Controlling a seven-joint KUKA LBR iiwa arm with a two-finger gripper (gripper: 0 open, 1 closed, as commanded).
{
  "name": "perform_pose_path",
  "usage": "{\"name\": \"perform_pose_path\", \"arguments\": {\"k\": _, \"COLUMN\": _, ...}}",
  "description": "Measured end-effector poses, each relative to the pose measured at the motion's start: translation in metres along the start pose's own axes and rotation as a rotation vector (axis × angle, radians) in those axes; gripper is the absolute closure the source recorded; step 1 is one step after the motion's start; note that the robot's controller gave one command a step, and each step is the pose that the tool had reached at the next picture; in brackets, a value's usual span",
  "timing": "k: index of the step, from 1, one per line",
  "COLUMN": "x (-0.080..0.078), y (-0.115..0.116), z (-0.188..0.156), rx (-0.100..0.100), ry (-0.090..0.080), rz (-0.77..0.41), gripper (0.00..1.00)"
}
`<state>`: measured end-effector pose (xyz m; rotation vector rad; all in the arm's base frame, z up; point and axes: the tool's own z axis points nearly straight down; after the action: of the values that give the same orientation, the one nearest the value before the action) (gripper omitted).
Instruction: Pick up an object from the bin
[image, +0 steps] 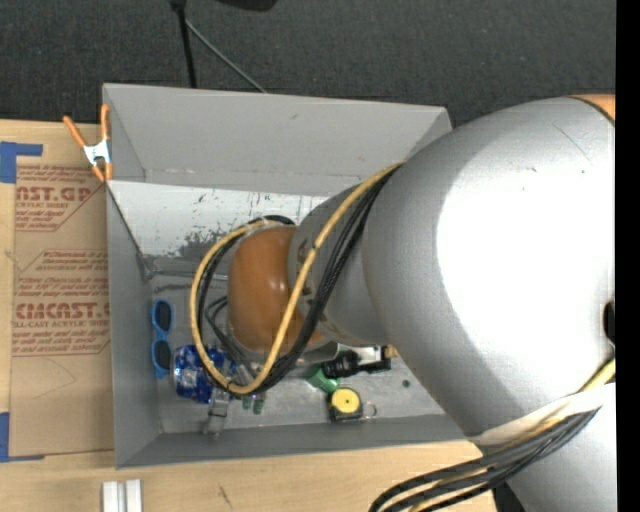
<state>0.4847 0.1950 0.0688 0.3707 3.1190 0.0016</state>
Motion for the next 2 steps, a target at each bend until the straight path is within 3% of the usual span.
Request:
{"name": "perform_pose_path", "arguments": {"k": 1, "x": 0.001, "y": 0.0, "z": 0.0, "rx": 0.001, "ry": 0.002, "rz": -0.001, "gripper": 1.0}}
{"name": "perform_pose_path", "arguments": {"k": 2, "x": 0.0, "y": 0.001, "z": -0.05, "rx": -0.002, "ry": -0.002, "rz": -0.002, "gripper": 1.0}}
